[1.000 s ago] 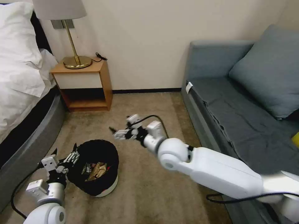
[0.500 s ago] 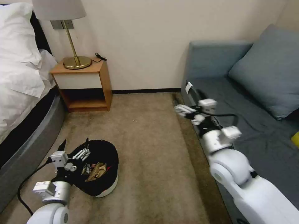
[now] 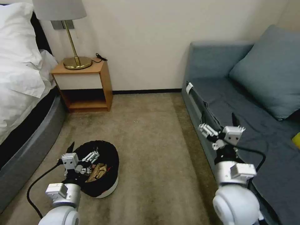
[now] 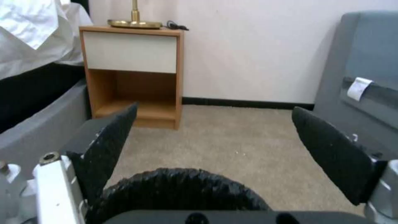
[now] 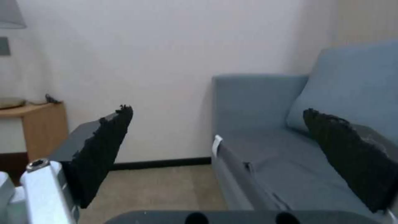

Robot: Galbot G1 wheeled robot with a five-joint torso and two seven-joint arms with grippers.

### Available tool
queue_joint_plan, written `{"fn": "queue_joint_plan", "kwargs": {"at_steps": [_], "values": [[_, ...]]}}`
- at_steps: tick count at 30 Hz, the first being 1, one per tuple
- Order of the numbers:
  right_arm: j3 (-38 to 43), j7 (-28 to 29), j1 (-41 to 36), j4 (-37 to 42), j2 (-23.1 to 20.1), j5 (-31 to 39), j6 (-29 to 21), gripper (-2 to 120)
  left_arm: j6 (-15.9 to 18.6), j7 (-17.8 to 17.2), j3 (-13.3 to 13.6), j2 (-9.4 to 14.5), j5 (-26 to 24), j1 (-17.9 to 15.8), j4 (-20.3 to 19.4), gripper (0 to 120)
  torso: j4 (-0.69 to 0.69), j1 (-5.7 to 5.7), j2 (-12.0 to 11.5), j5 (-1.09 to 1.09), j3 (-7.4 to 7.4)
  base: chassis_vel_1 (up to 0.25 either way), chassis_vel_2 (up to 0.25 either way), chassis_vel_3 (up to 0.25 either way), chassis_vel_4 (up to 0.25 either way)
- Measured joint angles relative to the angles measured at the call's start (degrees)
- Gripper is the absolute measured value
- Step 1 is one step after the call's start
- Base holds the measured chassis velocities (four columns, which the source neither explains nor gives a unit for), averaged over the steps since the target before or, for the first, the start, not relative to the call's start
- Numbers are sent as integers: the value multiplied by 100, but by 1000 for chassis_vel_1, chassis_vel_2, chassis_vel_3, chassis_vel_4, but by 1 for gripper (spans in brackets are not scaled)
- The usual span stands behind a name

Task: Pick up the trash bin, then pick up the garbage on the floor and place it into the trash bin.

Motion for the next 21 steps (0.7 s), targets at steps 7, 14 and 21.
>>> {"fn": "queue_joint_plan", "kwargs": {"at_steps": [7,14,21], "values": [[-123,-82,-97,-144,88,-26,95,100,-257,83,5,26,12,13,93,100,0,0,-1,0,0,0,0,0,0],[-230,-83,-147,-207,168,-95,124,100,-326,30,25,12,9,2,92,100,-1,0,-1,0,0,0,0,0,0],[-242,-79,-153,-210,170,-101,119,100,-327,26,22,10,2,-3,92,100,-1,0,-1,0,0,0,0,0,0]]}}
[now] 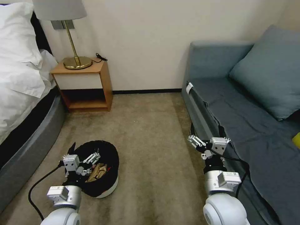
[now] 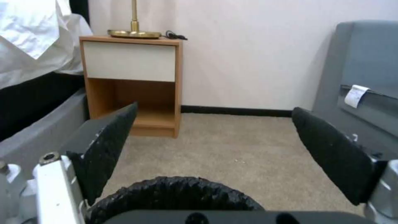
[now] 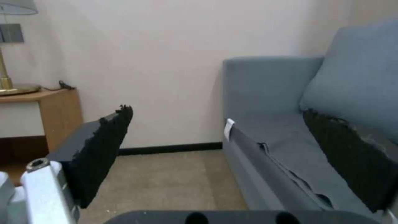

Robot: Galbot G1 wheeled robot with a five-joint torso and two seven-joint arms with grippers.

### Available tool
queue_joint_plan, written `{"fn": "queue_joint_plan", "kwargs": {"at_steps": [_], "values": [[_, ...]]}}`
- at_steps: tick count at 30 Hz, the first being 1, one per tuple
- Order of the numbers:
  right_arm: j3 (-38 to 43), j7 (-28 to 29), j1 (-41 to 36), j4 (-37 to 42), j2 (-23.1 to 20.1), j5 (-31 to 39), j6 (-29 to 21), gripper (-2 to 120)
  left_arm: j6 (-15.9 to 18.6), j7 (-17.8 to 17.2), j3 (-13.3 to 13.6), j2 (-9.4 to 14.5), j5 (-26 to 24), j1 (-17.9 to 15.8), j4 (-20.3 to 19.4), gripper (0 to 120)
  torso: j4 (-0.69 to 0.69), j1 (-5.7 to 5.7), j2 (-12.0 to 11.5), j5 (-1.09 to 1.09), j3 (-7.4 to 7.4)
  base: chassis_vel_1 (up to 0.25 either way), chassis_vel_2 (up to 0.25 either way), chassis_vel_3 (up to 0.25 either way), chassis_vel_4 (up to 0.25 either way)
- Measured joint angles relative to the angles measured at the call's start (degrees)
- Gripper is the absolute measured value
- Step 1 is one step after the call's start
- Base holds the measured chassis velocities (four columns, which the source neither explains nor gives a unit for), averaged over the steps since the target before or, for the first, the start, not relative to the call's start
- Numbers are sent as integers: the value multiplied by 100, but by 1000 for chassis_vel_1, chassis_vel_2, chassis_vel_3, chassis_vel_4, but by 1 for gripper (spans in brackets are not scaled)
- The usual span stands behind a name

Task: Pick up the trash bin, then pick up the garbage on the floor and place it into the trash bin.

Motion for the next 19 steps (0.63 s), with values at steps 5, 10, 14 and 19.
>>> {"fn": "queue_joint_plan", "kwargs": {"at_steps": [5,10,14,19], "values": [[-3,2,6,-2,-4,3,-5,100,0,-2,-2,-2,-4,-2,0,100,0,0,0,0,0,0,0,0,0],[-5,4,11,-3,-8,8,-8,100,0,-4,-4,-2,-6,-3,0,100,0,0,0,0,0,0,0,0,0],[-5,5,13,-3,-9,10,-9,100,0,-4,-5,-2,-8,-4,0,100,0,0,0,0,0,0,0,0,0],[-5,7,14,-3,-11,14,-12,100,0,-4,-5,-2,-8,-5,0,100,0,0,0,0,0,0,0,0,0]]}}
